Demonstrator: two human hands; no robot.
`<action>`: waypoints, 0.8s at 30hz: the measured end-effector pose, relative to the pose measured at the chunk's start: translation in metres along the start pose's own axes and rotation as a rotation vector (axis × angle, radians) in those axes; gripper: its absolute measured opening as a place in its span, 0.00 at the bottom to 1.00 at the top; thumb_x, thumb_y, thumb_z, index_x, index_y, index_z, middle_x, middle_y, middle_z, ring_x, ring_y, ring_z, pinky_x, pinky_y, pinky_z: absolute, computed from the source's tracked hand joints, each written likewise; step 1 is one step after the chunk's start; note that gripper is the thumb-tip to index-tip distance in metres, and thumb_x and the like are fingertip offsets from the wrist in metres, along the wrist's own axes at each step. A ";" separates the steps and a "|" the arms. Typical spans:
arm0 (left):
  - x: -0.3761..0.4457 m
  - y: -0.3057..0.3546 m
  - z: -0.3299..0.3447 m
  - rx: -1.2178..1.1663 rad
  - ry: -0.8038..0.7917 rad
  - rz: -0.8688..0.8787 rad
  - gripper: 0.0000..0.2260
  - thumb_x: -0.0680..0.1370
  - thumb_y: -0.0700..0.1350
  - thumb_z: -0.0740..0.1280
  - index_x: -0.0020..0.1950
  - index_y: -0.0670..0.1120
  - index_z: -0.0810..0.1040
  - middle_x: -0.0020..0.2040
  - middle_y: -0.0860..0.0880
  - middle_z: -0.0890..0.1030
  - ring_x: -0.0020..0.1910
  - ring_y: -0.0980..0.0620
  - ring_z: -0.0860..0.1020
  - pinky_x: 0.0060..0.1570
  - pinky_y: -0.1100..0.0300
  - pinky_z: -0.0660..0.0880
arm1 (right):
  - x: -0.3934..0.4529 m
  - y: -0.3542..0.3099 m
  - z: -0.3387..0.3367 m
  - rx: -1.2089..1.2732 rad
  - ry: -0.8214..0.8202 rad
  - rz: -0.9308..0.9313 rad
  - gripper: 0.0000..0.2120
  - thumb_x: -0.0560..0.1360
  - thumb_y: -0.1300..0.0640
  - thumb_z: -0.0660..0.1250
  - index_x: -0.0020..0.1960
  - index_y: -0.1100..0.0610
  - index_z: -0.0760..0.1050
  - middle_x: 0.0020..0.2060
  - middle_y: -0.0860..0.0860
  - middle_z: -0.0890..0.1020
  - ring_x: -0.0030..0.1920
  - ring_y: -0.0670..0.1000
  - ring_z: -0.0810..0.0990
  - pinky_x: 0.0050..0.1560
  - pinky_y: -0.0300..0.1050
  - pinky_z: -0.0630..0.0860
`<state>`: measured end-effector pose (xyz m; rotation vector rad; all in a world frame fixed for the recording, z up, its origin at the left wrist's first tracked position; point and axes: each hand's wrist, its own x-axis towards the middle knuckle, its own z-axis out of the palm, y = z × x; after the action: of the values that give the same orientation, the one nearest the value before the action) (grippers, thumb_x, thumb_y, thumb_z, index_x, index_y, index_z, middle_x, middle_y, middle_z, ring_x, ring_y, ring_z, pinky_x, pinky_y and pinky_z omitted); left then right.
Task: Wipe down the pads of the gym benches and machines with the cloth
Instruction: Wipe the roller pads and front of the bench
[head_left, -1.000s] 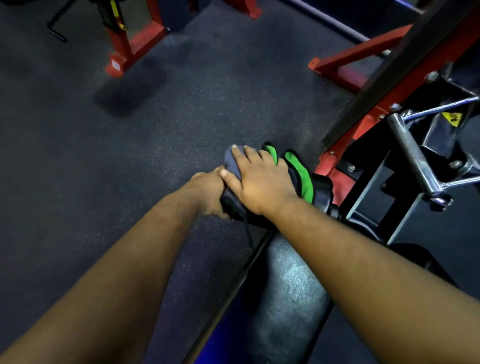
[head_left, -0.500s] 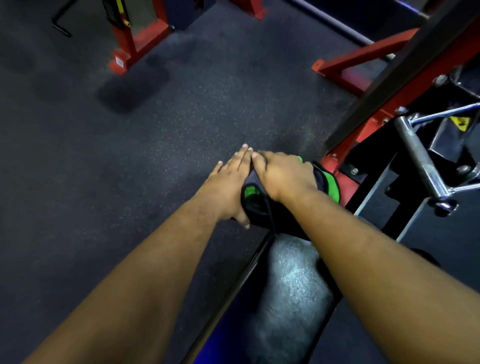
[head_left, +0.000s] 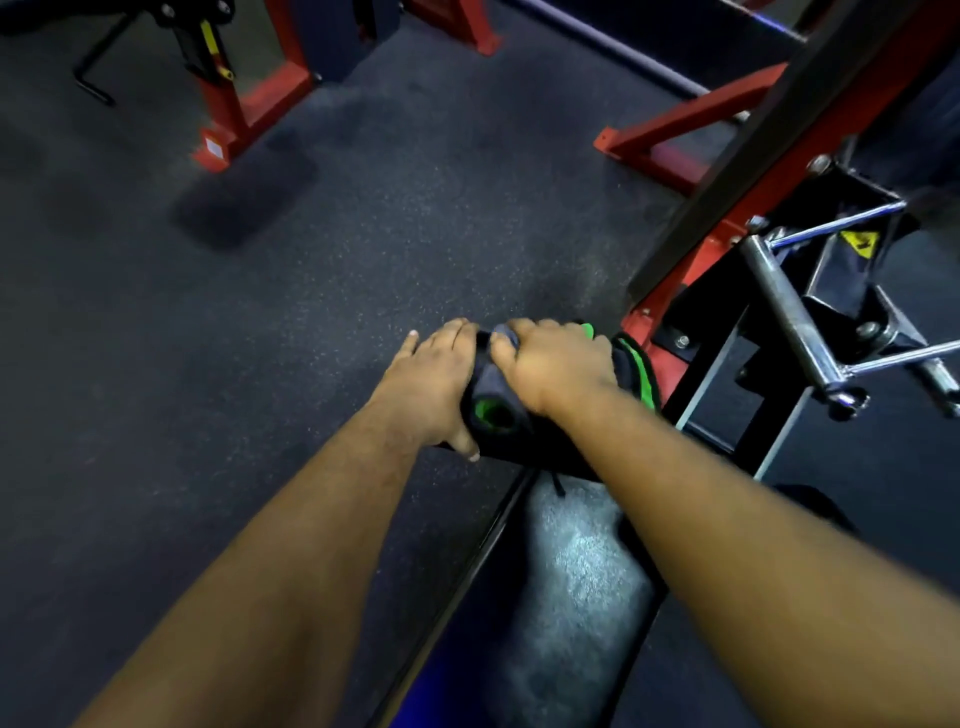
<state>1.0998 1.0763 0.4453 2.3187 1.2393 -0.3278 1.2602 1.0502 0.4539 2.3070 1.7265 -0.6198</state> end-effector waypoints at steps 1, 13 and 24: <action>0.001 -0.001 0.000 -0.008 0.002 0.006 0.68 0.53 0.60 0.84 0.81 0.45 0.46 0.83 0.47 0.52 0.82 0.49 0.52 0.80 0.46 0.46 | -0.021 0.002 0.010 -0.055 0.079 -0.022 0.27 0.81 0.38 0.49 0.74 0.46 0.69 0.71 0.53 0.75 0.69 0.60 0.71 0.66 0.61 0.66; -0.009 -0.012 0.010 -0.446 -0.032 -0.067 0.75 0.56 0.47 0.87 0.80 0.52 0.30 0.83 0.50 0.47 0.81 0.49 0.52 0.78 0.52 0.56 | 0.026 -0.034 -0.004 0.113 -0.060 -0.087 0.18 0.82 0.45 0.50 0.60 0.50 0.75 0.64 0.55 0.80 0.64 0.60 0.77 0.62 0.57 0.70; 0.003 -0.028 0.023 -0.477 -0.019 -0.094 0.69 0.64 0.56 0.82 0.77 0.55 0.24 0.81 0.45 0.59 0.81 0.40 0.54 0.80 0.47 0.52 | -0.006 -0.045 0.018 0.001 0.142 -0.210 0.25 0.81 0.44 0.50 0.75 0.47 0.69 0.71 0.50 0.76 0.69 0.56 0.74 0.65 0.59 0.68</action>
<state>1.0787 1.0800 0.4157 1.8520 1.2593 -0.0709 1.2124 1.0515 0.4452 2.2366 2.0514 -0.5012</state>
